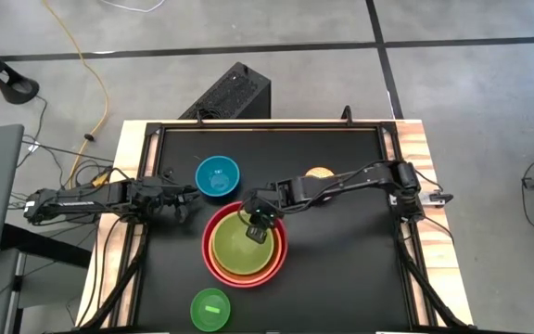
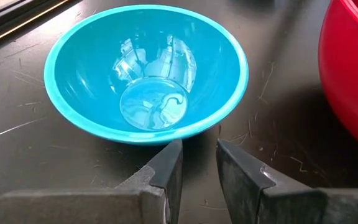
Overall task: Nest bowls inside each other
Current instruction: Stack the light green bowl on top of the orange bowl, then stack the blue bowl on top of the light green bowl
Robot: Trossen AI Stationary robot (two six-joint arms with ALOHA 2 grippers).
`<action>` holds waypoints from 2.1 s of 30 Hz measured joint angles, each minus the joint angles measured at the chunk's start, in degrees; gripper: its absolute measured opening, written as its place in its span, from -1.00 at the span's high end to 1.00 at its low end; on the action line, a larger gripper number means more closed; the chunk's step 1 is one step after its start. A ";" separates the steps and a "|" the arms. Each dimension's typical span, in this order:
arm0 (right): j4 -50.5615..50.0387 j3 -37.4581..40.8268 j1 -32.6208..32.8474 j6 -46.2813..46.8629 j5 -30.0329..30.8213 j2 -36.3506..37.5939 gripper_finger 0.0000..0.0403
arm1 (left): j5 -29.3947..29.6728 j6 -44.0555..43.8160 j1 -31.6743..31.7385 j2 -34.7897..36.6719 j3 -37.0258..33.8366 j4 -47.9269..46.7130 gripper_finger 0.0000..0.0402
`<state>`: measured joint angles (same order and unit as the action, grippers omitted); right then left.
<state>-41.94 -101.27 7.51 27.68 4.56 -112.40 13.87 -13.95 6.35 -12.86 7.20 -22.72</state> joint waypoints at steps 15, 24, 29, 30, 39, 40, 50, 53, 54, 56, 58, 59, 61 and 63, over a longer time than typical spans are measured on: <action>0.85 -2.35 0.65 -5.94 12.66 -0.34 0.62 | 0.02 0.00 0.00 0.00 0.00 0.02 0.57; 15.11 -2.35 -4.95 -10.24 13.54 -0.73 0.74 | 0.01 0.01 0.00 0.00 0.00 0.00 0.57; 20.77 -2.32 -10.35 -10.67 13.62 -3.50 0.65 | 0.01 0.00 0.02 0.02 -0.01 0.04 0.57; 21.16 -2.32 -11.39 -10.64 13.56 -4.28 0.62 | 0.00 0.00 0.02 0.01 -0.02 0.03 0.57; 23.84 -2.28 -19.61 -4.20 11.72 -10.36 0.08 | -0.02 0.00 0.02 0.02 -0.02 0.06 0.57; 24.17 -2.30 -20.33 -3.54 11.08 -11.07 0.00 | -0.01 0.00 0.00 0.02 -0.01 0.04 0.57; 27.64 -2.38 -23.05 -2.60 2.60 -14.80 -0.34 | -0.09 -0.02 0.01 0.09 -0.02 0.00 0.57; 28.52 -2.41 -22.82 -2.58 2.35 -15.80 -0.35 | -0.07 -0.11 0.00 0.11 -0.02 0.04 0.57; 27.85 -2.37 -22.80 -2.58 2.00 -15.97 -0.35 | -0.05 -0.08 0.01 0.07 -0.02 0.00 0.57; 27.98 -2.28 -22.62 -2.35 1.09 -16.60 -0.35 | 0.02 0.16 0.02 0.04 -0.02 0.06 0.57; 28.02 -2.37 -22.43 -1.81 1.09 -17.19 -0.35 | 0.03 0.19 0.02 0.02 -0.02 0.04 0.57; 27.65 -2.35 -22.39 -1.55 1.01 -17.33 -0.35 | 0.04 0.19 0.01 0.02 -0.02 0.04 0.57; 27.97 -2.35 -22.12 -1.53 0.90 -18.06 -0.35 | 0.02 0.19 0.00 0.02 -0.02 0.04 0.57; 27.63 -2.36 -22.02 -1.55 0.68 -18.30 -0.34 | 0.00 0.19 0.00 0.02 -0.02 0.04 0.57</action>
<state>-14.31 -103.62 -14.51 26.13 5.25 -130.70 13.87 -13.76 6.35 -12.84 7.18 -22.68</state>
